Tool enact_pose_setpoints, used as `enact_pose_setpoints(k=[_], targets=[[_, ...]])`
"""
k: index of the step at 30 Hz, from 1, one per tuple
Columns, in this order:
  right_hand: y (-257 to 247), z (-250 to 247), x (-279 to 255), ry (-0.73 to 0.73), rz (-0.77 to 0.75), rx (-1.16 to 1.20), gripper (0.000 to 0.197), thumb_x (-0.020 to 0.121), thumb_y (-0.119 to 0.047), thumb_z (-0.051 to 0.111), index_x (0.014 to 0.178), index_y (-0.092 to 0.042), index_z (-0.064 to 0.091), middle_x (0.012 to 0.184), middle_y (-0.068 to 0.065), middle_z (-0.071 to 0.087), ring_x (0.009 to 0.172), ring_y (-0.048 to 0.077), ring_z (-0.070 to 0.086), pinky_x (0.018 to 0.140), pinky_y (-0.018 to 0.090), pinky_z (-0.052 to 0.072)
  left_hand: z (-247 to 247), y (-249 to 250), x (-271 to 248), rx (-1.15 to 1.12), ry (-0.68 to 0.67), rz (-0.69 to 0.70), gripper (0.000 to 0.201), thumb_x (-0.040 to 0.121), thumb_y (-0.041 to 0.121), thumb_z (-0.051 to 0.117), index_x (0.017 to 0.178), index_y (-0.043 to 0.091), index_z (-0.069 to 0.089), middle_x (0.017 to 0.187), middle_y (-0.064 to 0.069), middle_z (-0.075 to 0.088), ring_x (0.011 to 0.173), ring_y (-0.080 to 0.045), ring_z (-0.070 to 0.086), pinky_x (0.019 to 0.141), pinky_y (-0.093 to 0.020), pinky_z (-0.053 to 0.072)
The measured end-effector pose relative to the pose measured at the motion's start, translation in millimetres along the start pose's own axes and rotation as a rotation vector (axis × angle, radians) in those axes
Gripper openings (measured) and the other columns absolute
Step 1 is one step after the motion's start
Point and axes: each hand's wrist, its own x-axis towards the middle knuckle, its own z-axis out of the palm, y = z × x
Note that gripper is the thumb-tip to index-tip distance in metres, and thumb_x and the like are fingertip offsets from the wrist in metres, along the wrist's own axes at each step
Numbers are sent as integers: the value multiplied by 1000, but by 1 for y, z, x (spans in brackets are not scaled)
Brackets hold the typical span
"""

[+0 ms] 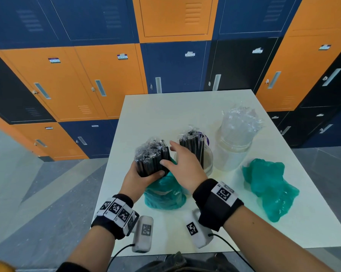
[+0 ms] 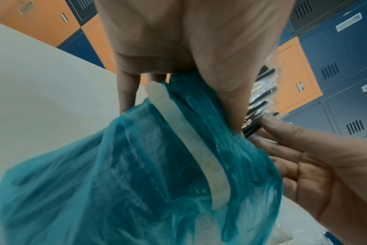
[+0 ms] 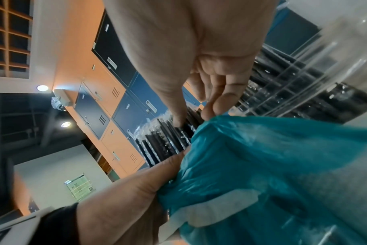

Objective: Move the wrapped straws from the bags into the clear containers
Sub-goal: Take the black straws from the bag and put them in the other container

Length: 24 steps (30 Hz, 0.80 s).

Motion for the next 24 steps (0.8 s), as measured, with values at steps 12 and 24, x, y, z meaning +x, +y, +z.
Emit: enact_pose_setpoints(k=[12,24], targets=[[2,2,-7,94,46,23,35,87,-36,68,109,-10,59,99,-4,50,84,8,47,69,15,32,-3,-3,1,-2,14,-15,82,49,61,86,120,28,58,108,10,72,100,-7,67,90,-37,55],[10,-5,-13,213,-5,182,24,88,-43,64,100,-23,69,92,3,65,87,13,60,83,27,48,4,4,-1,38,88,-32,70,64,39,89,122,22,54,107,9,67,96,-8,63,76,-19,49]])
